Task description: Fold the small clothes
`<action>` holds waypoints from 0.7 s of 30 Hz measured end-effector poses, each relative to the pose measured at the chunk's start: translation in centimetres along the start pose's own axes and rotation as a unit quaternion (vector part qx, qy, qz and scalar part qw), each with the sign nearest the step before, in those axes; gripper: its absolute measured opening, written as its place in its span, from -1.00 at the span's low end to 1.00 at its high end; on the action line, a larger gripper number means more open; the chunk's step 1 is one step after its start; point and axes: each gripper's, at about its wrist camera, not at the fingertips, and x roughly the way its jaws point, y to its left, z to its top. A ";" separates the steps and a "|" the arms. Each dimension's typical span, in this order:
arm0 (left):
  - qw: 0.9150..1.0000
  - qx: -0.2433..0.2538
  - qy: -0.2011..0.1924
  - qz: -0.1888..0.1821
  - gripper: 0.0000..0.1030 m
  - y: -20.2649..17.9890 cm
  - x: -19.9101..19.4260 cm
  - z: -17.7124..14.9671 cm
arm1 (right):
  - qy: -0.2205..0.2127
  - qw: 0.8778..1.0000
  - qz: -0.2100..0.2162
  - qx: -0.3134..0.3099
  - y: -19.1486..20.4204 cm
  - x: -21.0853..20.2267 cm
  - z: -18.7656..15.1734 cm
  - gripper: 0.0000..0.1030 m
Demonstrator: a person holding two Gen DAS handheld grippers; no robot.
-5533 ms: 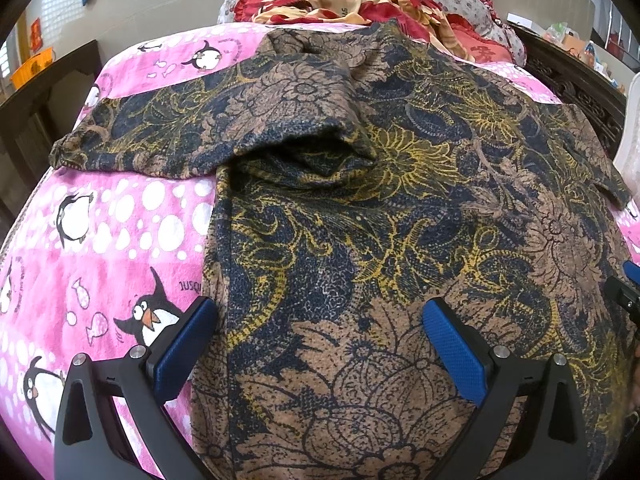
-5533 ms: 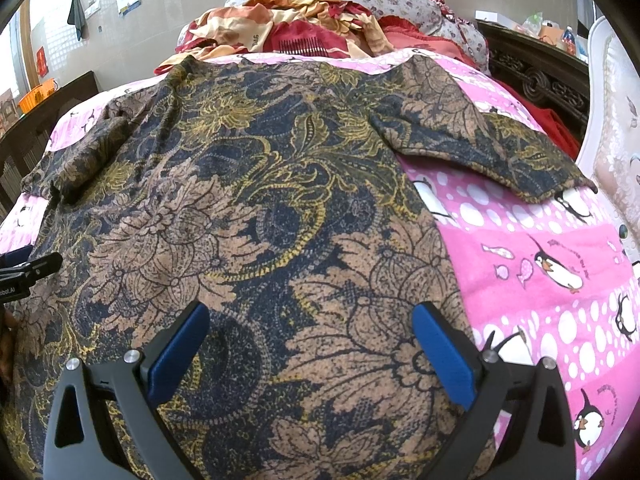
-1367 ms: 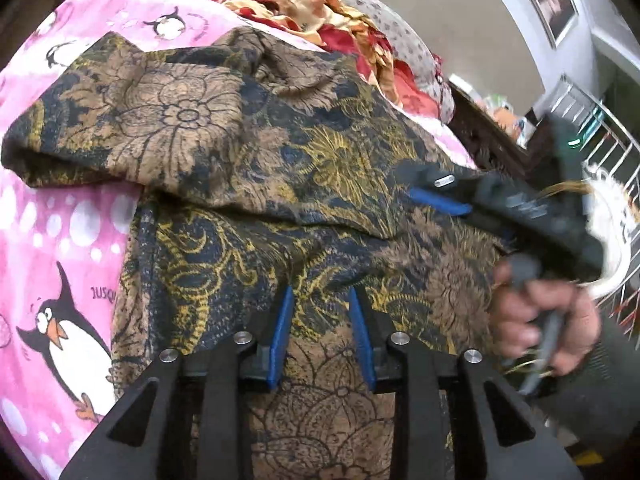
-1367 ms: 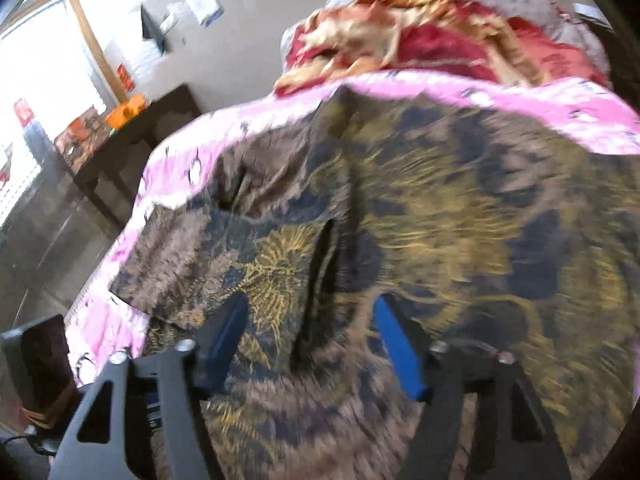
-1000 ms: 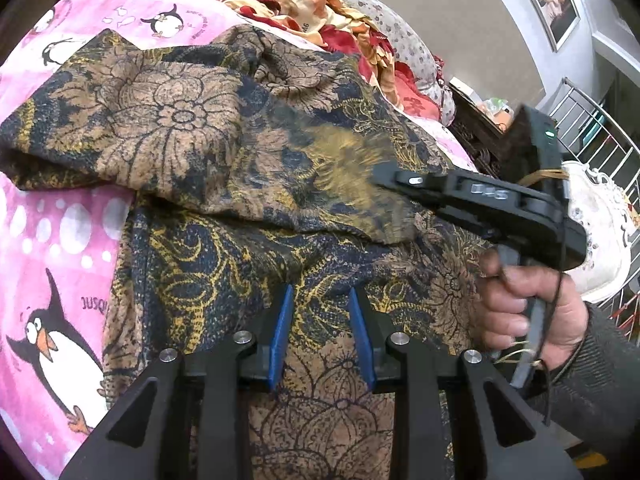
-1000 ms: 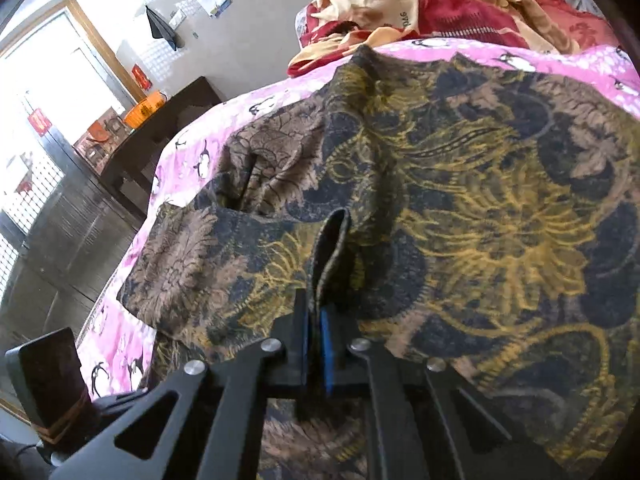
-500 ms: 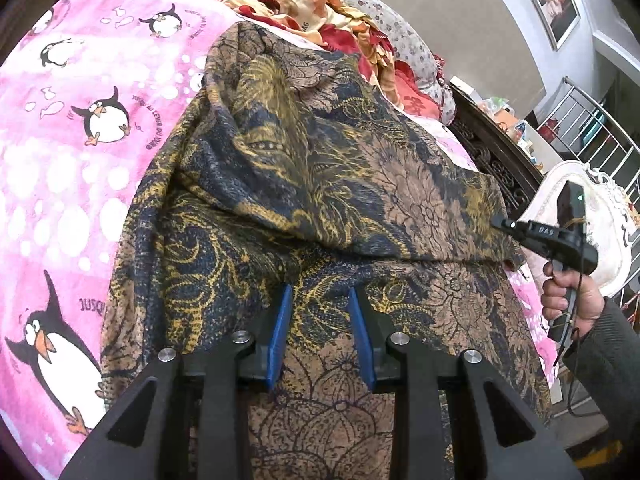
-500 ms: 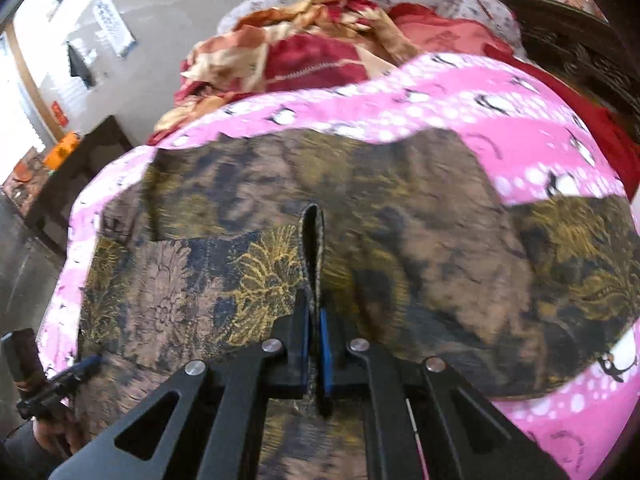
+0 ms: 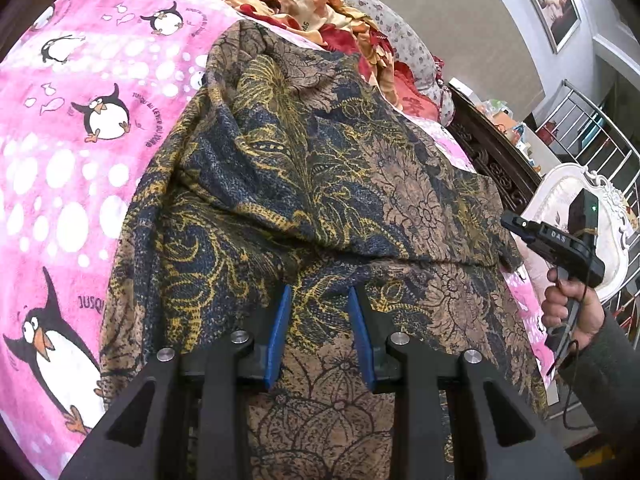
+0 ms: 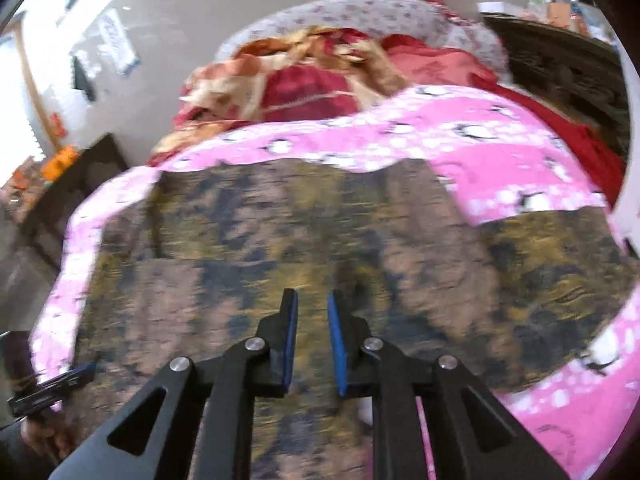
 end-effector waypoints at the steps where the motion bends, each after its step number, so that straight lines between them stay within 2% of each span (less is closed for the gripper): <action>1: 1.000 0.000 0.000 0.000 -0.80 0.0 0.0 0.0 | 0.013 1.000 0.015 -0.003 0.5 0.6 -0.3 -0.69; 2: 1.000 -0.001 0.000 -0.001 -0.80 0.0 0.0 0.0 | 0.033 0.999 0.018 -0.008 0.8 1.5 -0.8 -0.69; 4: 1.000 -0.002 0.000 -0.002 -0.80 0.0 0.0 0.0 | 0.085 0.996 -0.031 -0.019 0.8 3.9 -2.0 -0.69; 5: 1.000 -0.003 0.000 -0.003 -0.80 0.0 -0.1 0.0 | 0.106 0.993 -0.042 -0.011 0.4 4.8 -2.5 -0.72; 7: 1.000 -0.005 0.000 -0.006 -0.80 0.1 -0.1 0.0 | 0.080 0.996 -0.033 0.013 -0.1 3.7 -2.3 -0.73; 10: 1.000 -0.006 0.000 -0.007 -0.80 0.2 -0.1 0.0 | -0.004 0.999 -0.035 0.032 -1.8 -1.3 -0.6 -0.60; 12: 1.000 -0.007 0.000 -0.007 -0.80 0.2 -0.1 0.0 | -0.045 0.996 -0.071 0.043 -4.1 -4.4 0.1 -0.02; 14: 1.000 -0.006 0.000 -0.007 -0.80 0.2 -0.1 0.0 | -0.083 0.986 -0.126 0.064 -7.9 -7.7 0.5 0.10; 16: 1.000 -0.006 0.000 -0.007 -0.80 0.2 -0.1 0.0 | -0.098 0.972 -0.170 0.126 -13.6 -10.5 0.2 0.10; 17: 1.000 -0.005 0.000 -0.005 -0.80 0.1 -0.1 0.0 | -0.105 0.963 -0.174 0.178 -17.4 -11.8 -0.3 0.10; 19: 1.000 -0.004 0.000 -0.003 -0.80 0.1 0.0 0.0 | -0.107 0.945 -0.182 0.248 -22.3 -13.1 -1.5 0.10; 21: 1.000 -0.002 0.000 -0.001 -0.80 0.0 0.0 0.0 | -0.102 0.929 -0.160 0.317 -27.2 -13.3 -2.9 0.10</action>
